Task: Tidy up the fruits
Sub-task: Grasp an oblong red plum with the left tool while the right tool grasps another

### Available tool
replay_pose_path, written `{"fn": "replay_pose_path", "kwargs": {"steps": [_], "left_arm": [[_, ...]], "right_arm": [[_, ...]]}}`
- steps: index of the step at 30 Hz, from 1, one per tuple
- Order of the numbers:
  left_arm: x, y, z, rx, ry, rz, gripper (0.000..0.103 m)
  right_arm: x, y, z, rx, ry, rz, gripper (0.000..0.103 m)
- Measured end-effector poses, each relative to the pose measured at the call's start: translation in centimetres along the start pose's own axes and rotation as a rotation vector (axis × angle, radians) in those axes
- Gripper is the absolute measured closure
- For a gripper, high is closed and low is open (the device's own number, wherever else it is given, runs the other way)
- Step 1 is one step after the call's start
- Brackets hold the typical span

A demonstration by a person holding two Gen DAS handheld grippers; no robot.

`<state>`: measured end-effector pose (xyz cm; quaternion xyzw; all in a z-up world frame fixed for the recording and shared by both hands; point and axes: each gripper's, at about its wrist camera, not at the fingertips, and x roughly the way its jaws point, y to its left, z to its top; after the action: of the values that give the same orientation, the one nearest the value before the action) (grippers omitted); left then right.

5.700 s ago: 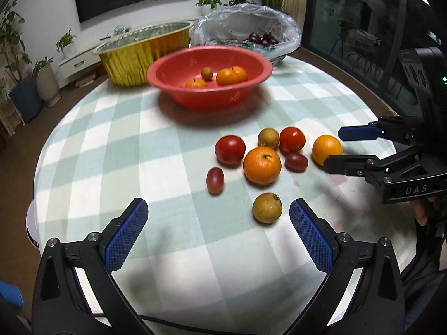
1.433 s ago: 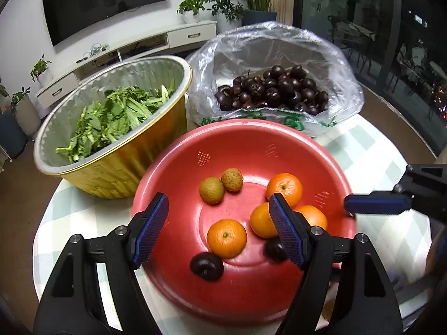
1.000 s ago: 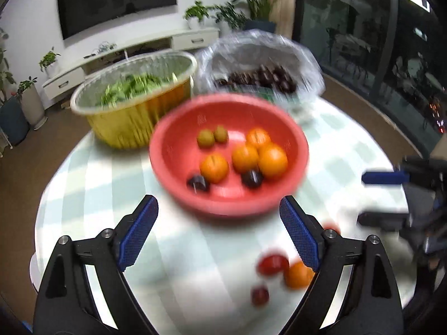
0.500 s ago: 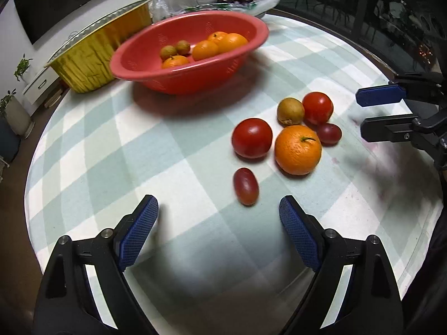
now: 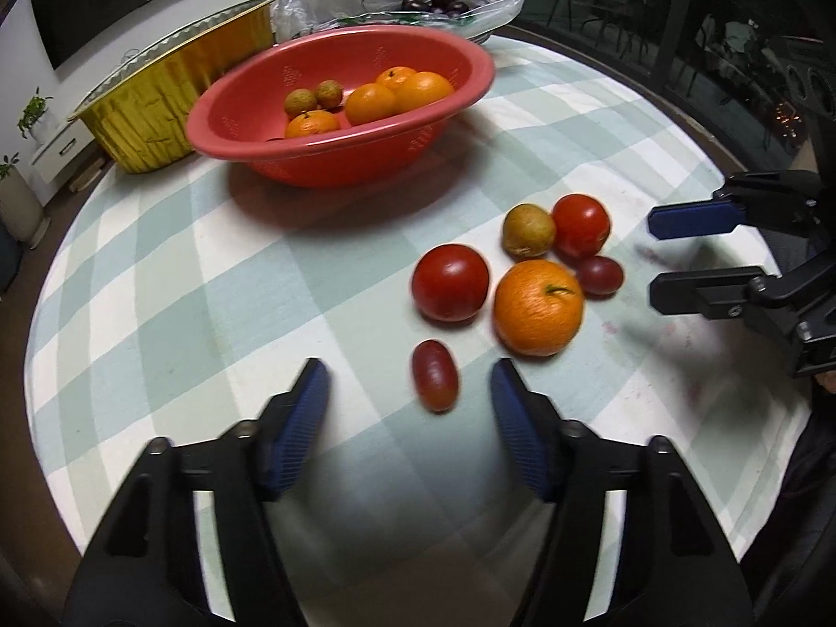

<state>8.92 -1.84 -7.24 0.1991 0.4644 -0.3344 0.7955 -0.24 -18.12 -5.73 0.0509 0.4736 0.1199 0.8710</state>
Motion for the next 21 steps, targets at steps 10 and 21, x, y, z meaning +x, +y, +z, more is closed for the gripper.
{"fn": "replay_pose_path", "kwargs": {"steps": [10, 21], "left_arm": [[-0.2, -0.8, 0.3, 0.008, -0.004, -0.035, 0.082], [-0.6, 0.1, -0.1, -0.062, -0.028, -0.045, 0.087]], "right_arm": [[0.3, 0.2, 0.1, -0.013, 0.01, 0.001, 0.053], [1.0, 0.4, 0.4, -0.031, 0.029, -0.003, 0.056]]}}
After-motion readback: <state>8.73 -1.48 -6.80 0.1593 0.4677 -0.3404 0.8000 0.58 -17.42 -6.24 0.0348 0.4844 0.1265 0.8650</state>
